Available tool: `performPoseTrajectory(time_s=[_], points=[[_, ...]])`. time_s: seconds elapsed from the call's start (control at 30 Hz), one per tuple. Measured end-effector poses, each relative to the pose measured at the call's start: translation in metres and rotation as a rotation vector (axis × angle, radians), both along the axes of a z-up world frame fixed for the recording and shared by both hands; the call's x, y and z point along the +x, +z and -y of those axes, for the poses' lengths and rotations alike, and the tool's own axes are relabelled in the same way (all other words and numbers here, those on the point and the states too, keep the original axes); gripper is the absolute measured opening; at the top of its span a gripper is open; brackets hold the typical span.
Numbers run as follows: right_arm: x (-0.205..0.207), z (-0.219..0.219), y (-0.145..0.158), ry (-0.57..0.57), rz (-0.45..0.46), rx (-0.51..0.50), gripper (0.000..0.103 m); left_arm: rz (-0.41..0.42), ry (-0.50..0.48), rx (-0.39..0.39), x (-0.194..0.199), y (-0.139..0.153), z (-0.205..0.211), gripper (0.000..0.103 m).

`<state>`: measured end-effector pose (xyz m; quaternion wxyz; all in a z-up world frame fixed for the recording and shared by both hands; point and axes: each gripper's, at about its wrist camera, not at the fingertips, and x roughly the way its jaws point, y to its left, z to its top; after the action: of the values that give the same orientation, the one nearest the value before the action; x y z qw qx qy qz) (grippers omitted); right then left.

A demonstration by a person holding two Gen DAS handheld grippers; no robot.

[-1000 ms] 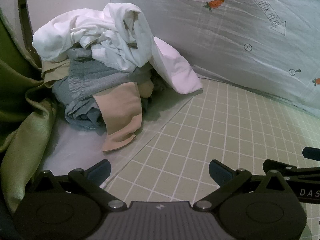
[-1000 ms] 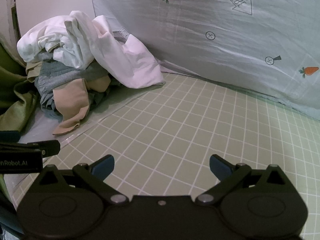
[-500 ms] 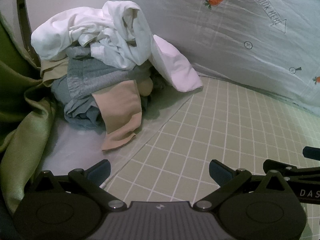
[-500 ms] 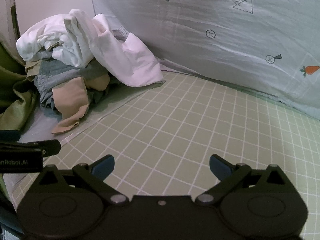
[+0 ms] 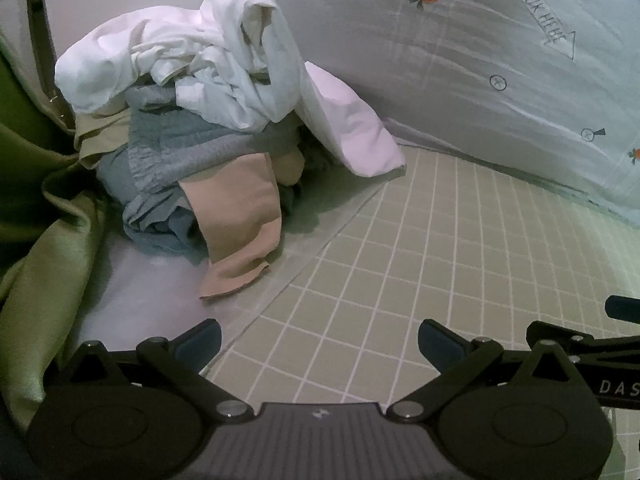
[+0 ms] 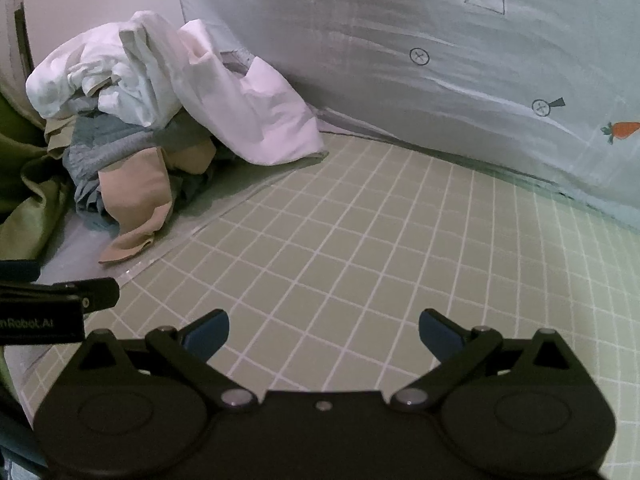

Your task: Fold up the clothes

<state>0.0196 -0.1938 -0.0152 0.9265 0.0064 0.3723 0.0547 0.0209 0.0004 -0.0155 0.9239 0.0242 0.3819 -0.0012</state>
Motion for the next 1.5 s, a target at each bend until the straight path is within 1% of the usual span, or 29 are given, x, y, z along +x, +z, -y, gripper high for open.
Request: performPoseTrajectory(time_s=[0.23,0.33,0.4,0.53,0.67,0.83,0.9,1.0,1.03,1.07,1.2,1.23,1.3,1.37,1.5], points=[[0.011,-0.002,-0.008,0.0,-0.027,-0.009,0.102,-0.025,0.024,0.003,0.012,-0.006,-0.005,0.103],[0.022,-0.002,-0.014,0.004,-0.049,-0.022,0.102,-0.048,0.028,-0.008,0.023,-0.009,-0.009,0.103],[0.031,-0.002,-0.019,0.002,-0.064,-0.03,0.102,-0.05,0.03,-0.005,0.034,-0.009,-0.011,0.103],[0.06,-0.002,-0.028,-0.009,-0.089,-0.036,0.102,-0.026,0.044,0.002,0.061,-0.003,-0.019,0.103],[0.107,-0.008,-0.035,-0.016,-0.098,-0.04,0.102,0.015,0.088,-0.007,0.103,0.01,-0.036,0.103],[0.173,-0.014,-0.038,-0.042,-0.094,0.012,0.099,0.085,0.205,-0.096,0.153,0.033,-0.079,0.101],[0.203,-0.017,-0.039,-0.056,-0.085,0.028,0.097,0.119,0.249,-0.146,0.172,0.042,-0.097,0.098],[0.244,-0.02,-0.041,-0.065,-0.075,0.051,0.095,0.178,0.301,-0.231,0.195,0.055,-0.122,0.089],[0.256,-0.021,-0.043,-0.065,-0.073,0.055,0.094,0.204,0.316,-0.265,0.201,0.06,-0.13,0.084],[0.269,-0.023,-0.044,-0.065,-0.073,0.057,0.093,0.225,0.331,-0.298,0.206,0.063,-0.137,0.082],[0.311,-0.026,-0.054,-0.064,-0.074,0.066,0.09,0.279,0.369,-0.432,0.225,0.071,-0.157,0.082],[0.322,-0.026,-0.057,-0.064,-0.074,0.068,0.09,0.282,0.372,-0.453,0.231,0.071,-0.159,0.082],[0.34,-0.027,-0.062,-0.065,-0.069,0.084,0.089,0.287,0.376,-0.472,0.237,0.073,-0.158,0.082],[0.357,-0.028,-0.067,-0.062,-0.057,0.096,0.089,0.275,0.384,-0.481,0.24,0.08,-0.156,0.081],[0.388,-0.032,-0.073,-0.032,-0.05,0.113,0.089,0.29,0.416,-0.537,0.231,0.091,-0.157,0.081]])
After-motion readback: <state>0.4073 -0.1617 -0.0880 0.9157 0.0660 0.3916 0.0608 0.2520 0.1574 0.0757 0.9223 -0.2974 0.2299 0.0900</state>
